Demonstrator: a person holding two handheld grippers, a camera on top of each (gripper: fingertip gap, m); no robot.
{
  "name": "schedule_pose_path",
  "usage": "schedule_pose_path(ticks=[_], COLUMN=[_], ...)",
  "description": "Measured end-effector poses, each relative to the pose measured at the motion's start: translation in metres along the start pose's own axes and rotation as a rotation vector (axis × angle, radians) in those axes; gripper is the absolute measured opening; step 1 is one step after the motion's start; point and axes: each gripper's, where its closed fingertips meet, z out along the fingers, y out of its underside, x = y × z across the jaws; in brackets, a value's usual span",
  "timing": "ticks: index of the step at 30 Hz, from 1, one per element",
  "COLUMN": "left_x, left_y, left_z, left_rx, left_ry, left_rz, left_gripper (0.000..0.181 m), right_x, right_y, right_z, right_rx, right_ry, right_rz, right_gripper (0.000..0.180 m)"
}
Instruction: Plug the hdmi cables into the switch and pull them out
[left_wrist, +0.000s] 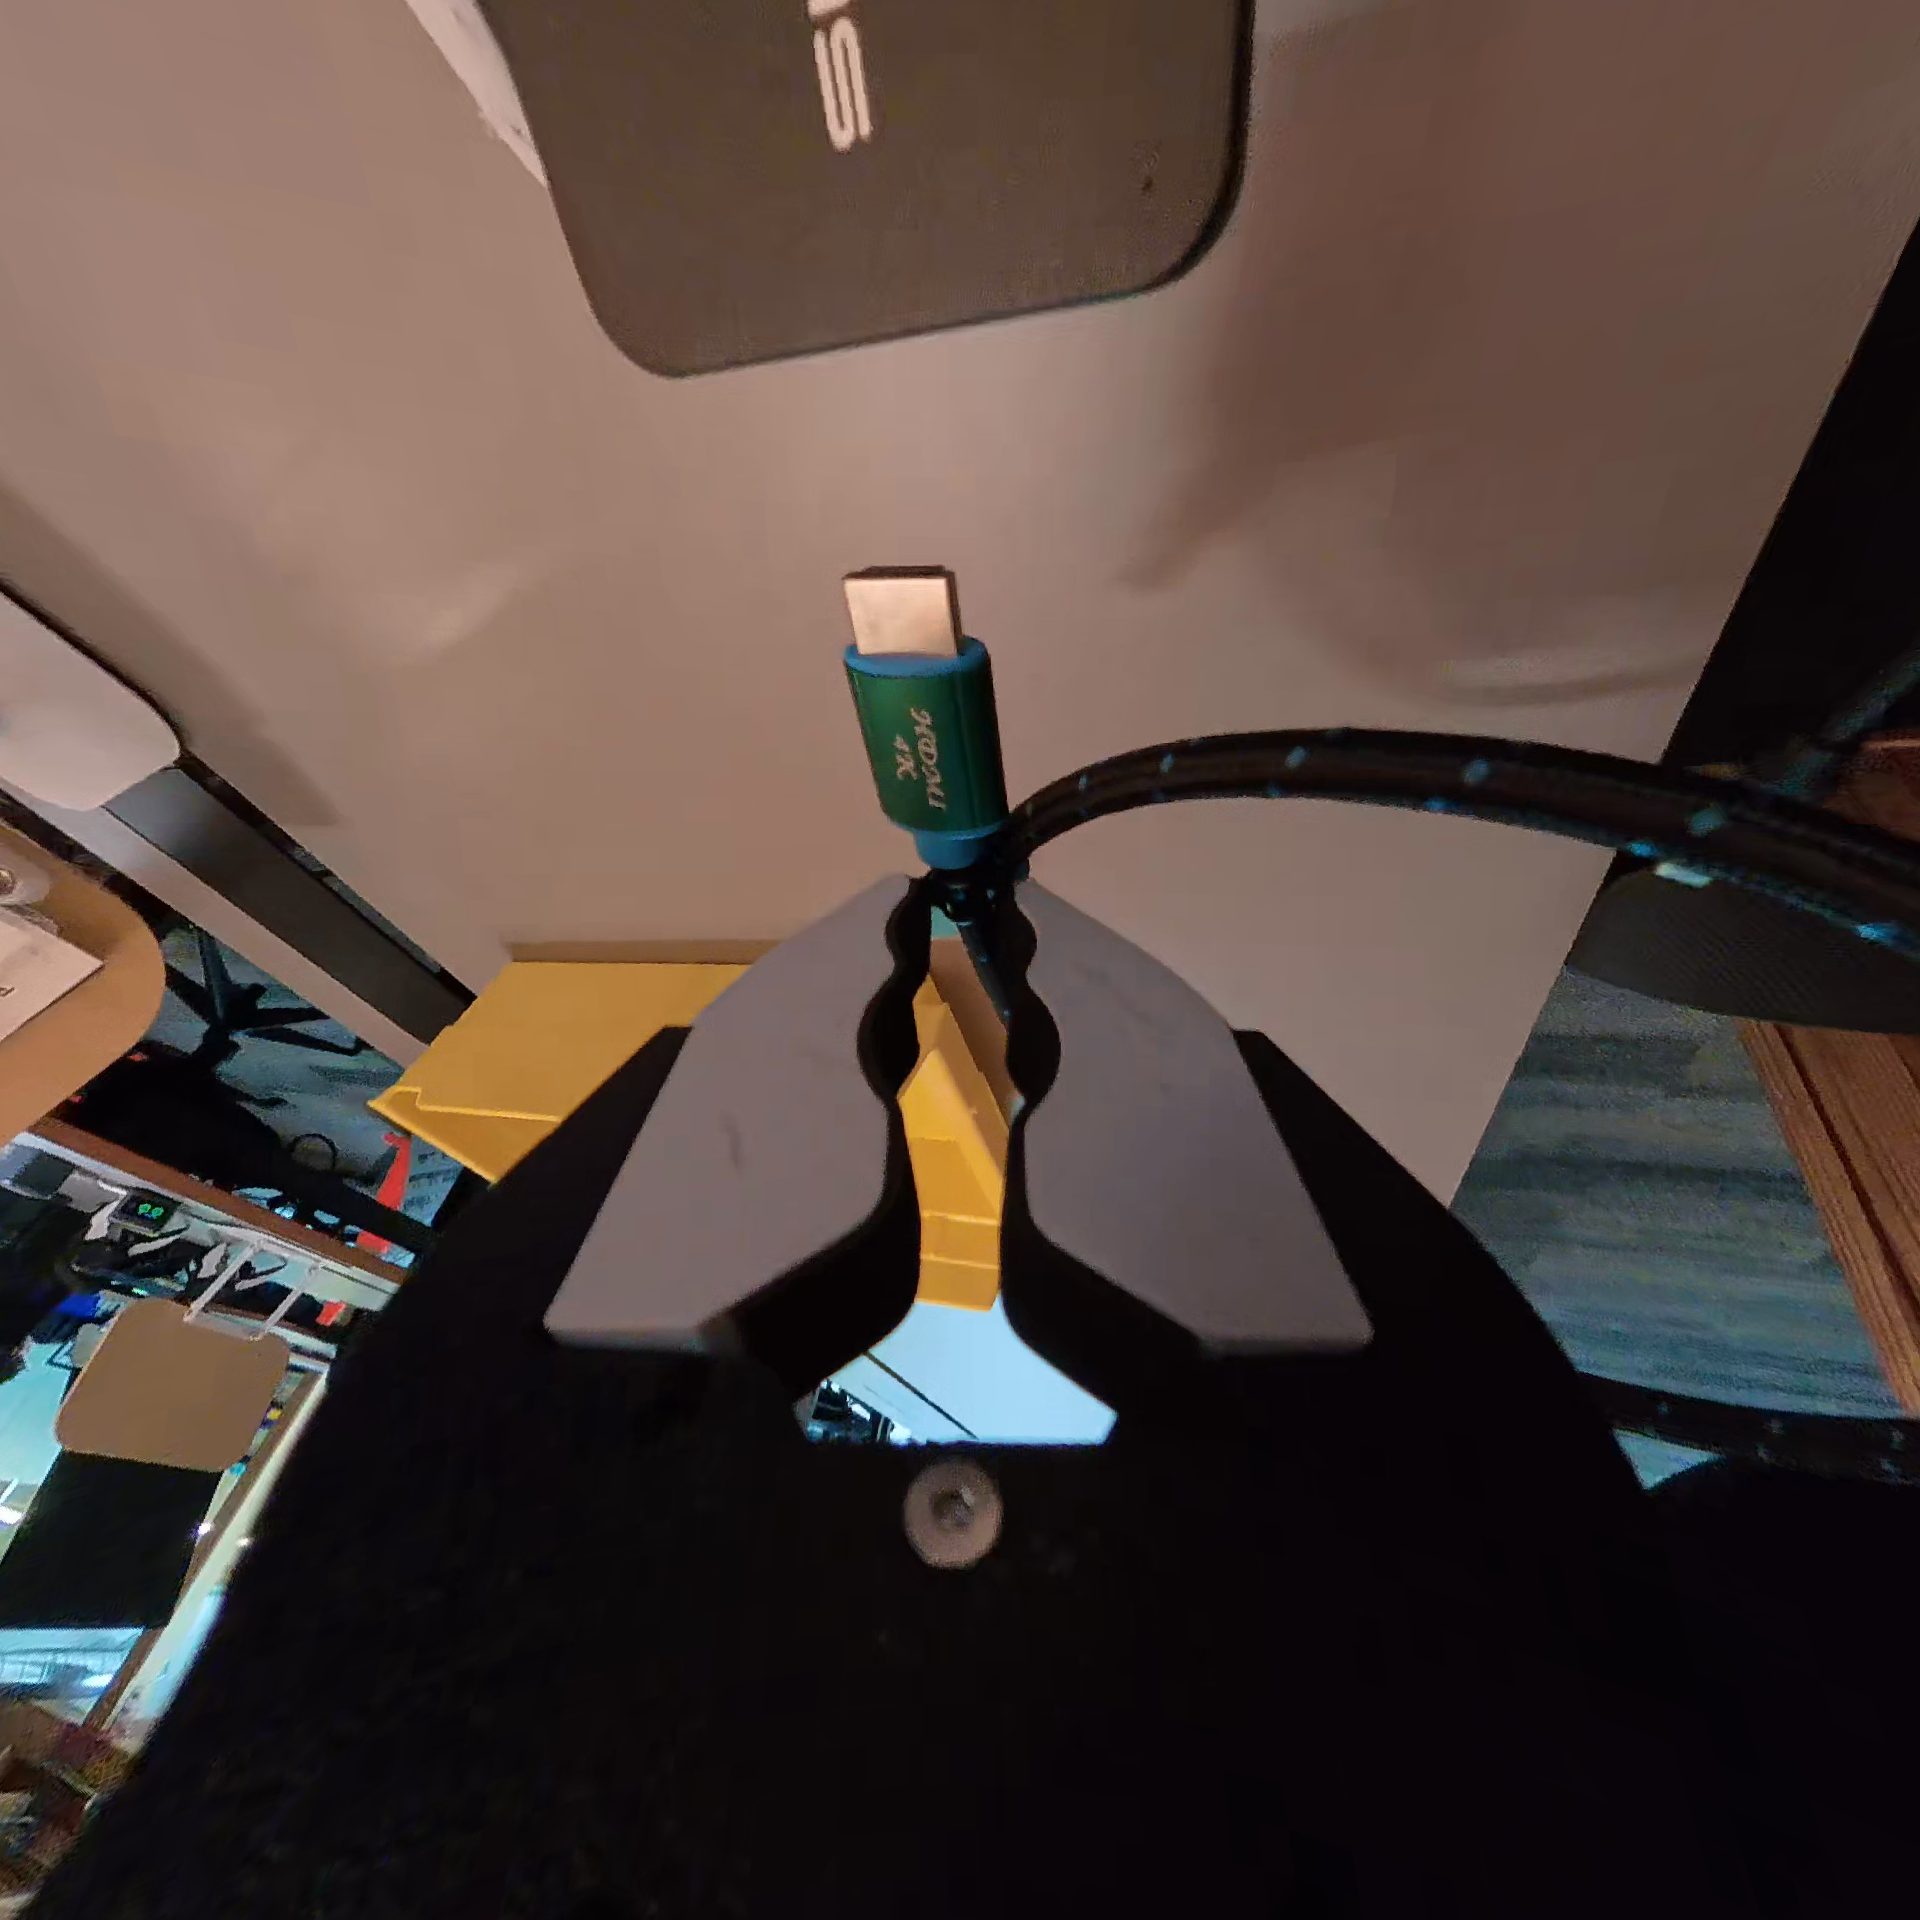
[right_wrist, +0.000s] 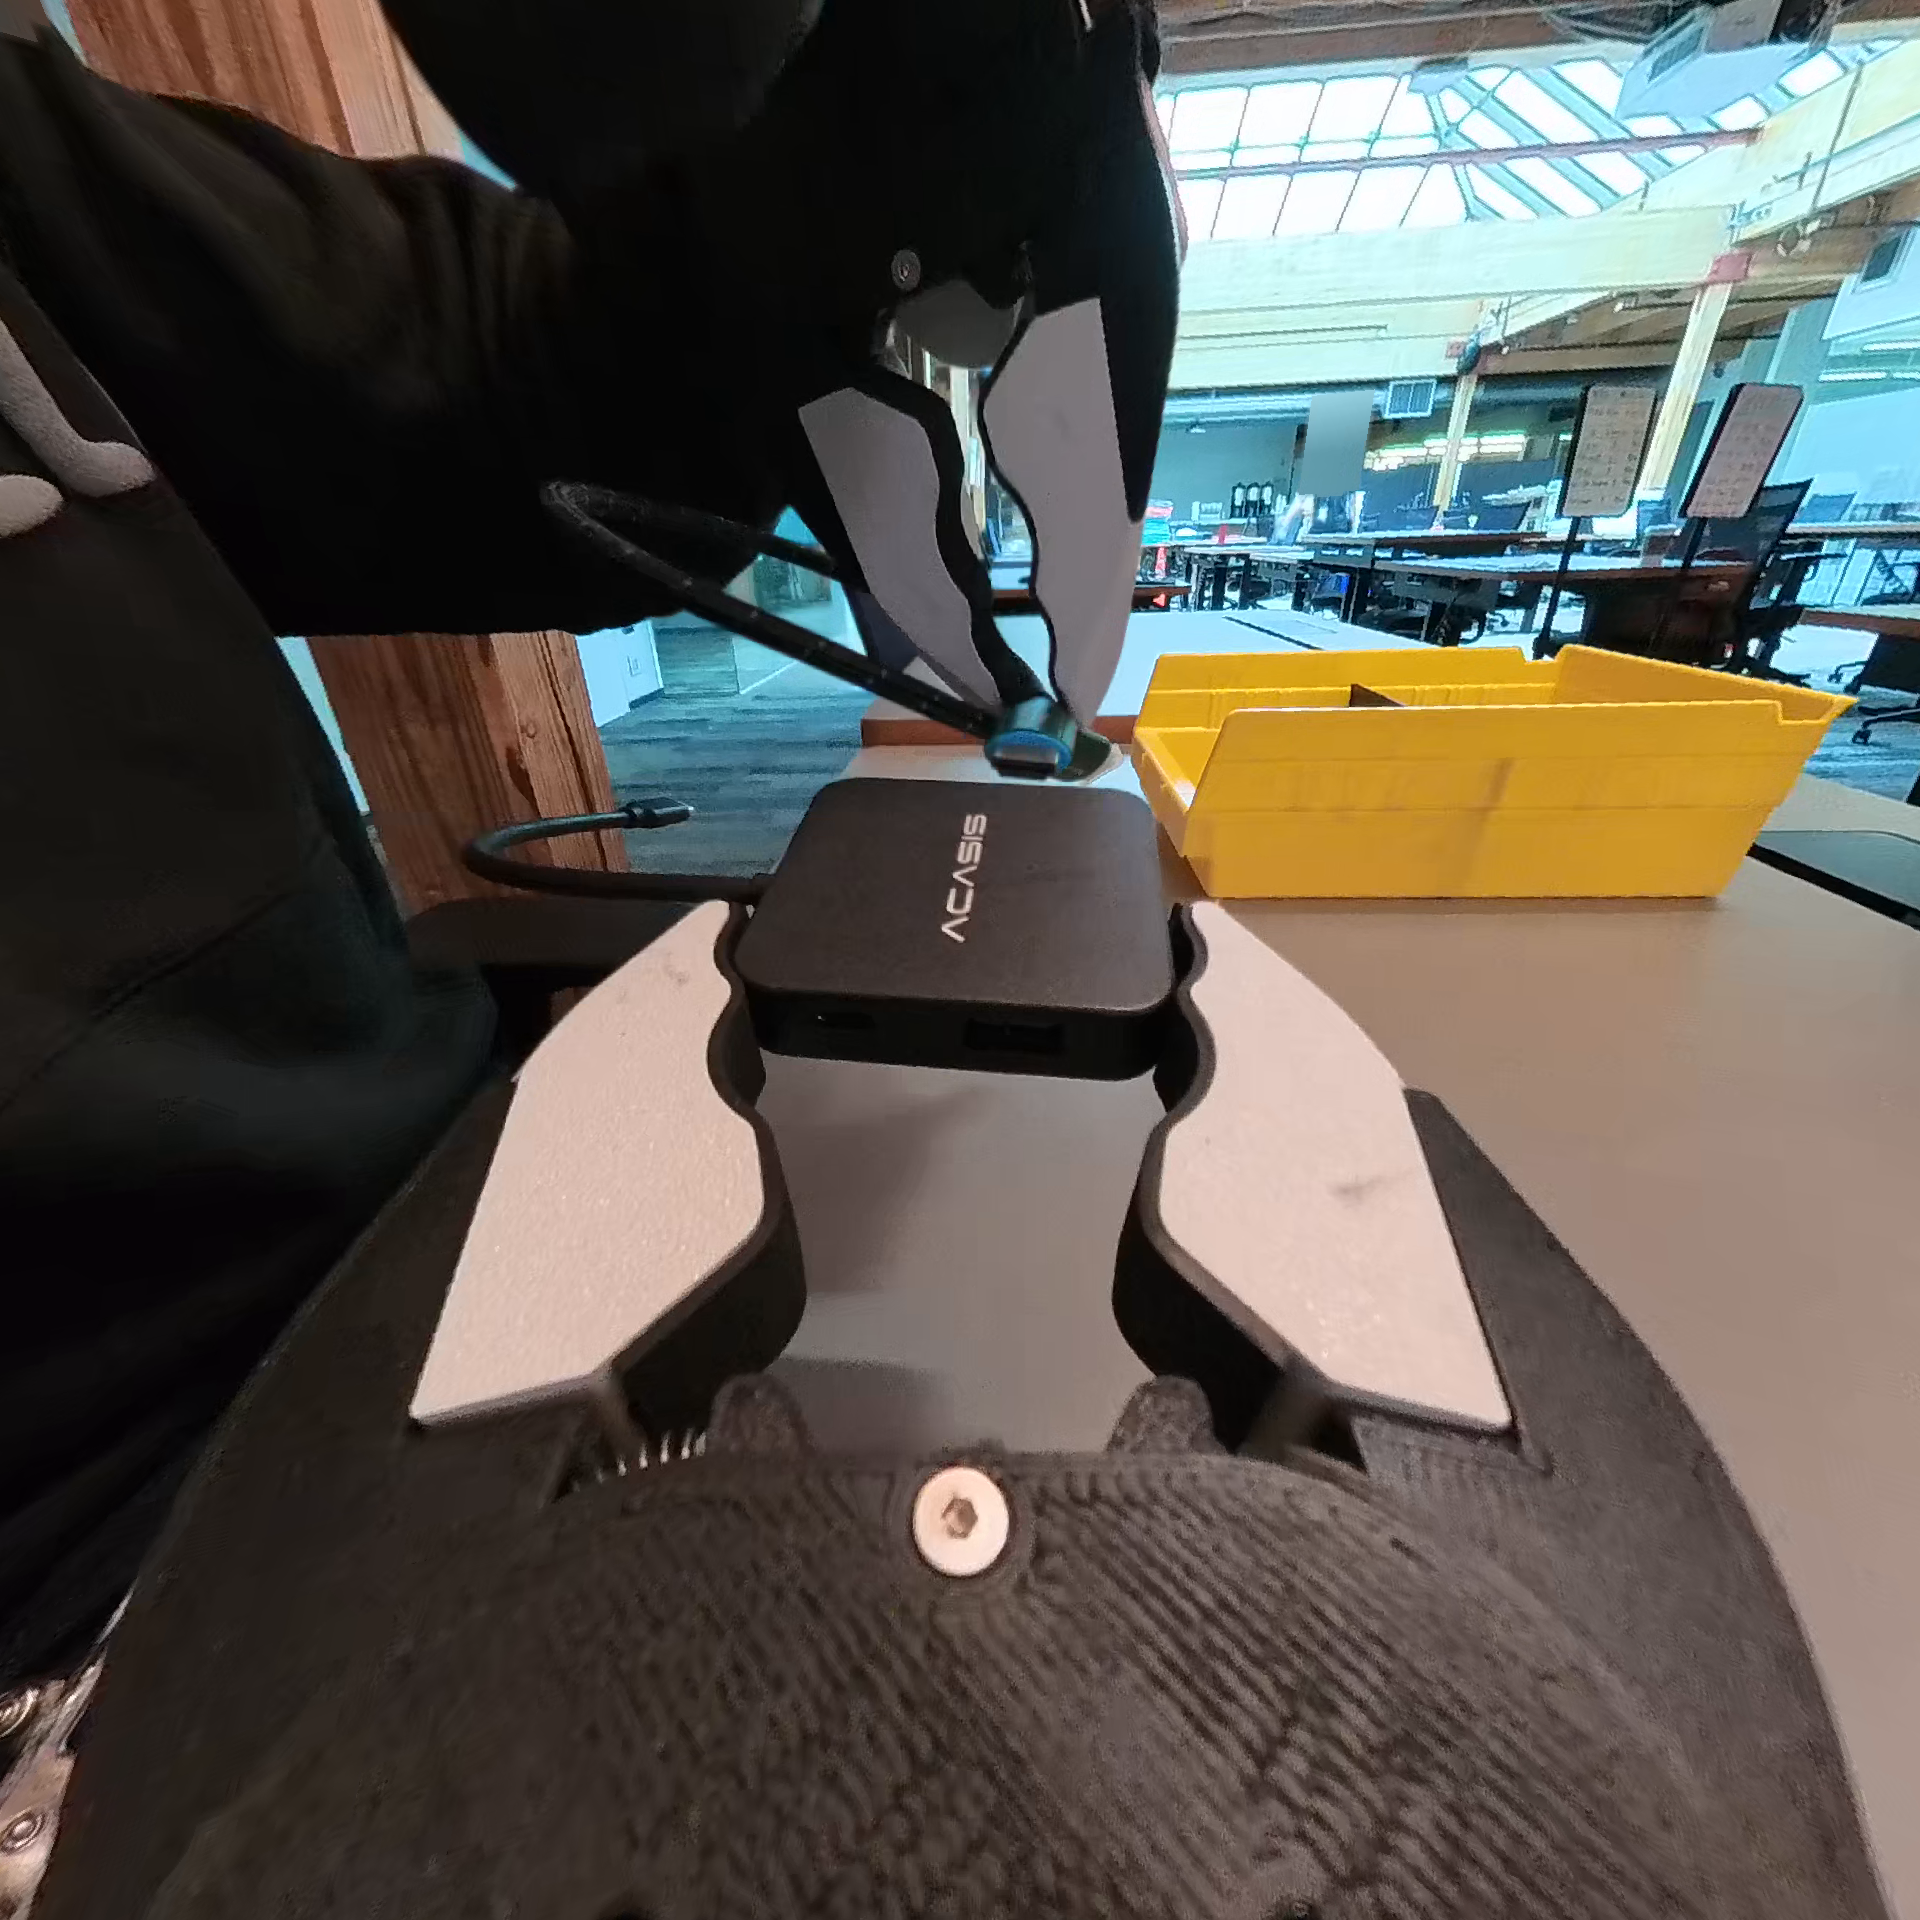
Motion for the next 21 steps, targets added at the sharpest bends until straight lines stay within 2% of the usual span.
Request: schedule_pose_path(ticks=[8, 21], left_x=[0.0, -0.005], left_y=[-0.011, -0.013], left_z=[0.006, 0.0], left_rx=[-0.041, -0.08], left_ry=[0.011, -0.067], left_rz=[-0.016, -0.031], left_gripper=[0.012, 0.011], right_x=[-0.001, 0.002], right_y=[0.008, 0.007], right_z=[0.007, 0.008], right_rx=[-0.049, -0.058], right_ry=[-0.006, 0.01], right_rz=[0.008, 0.028], right_gripper=[0.076, 0.076])
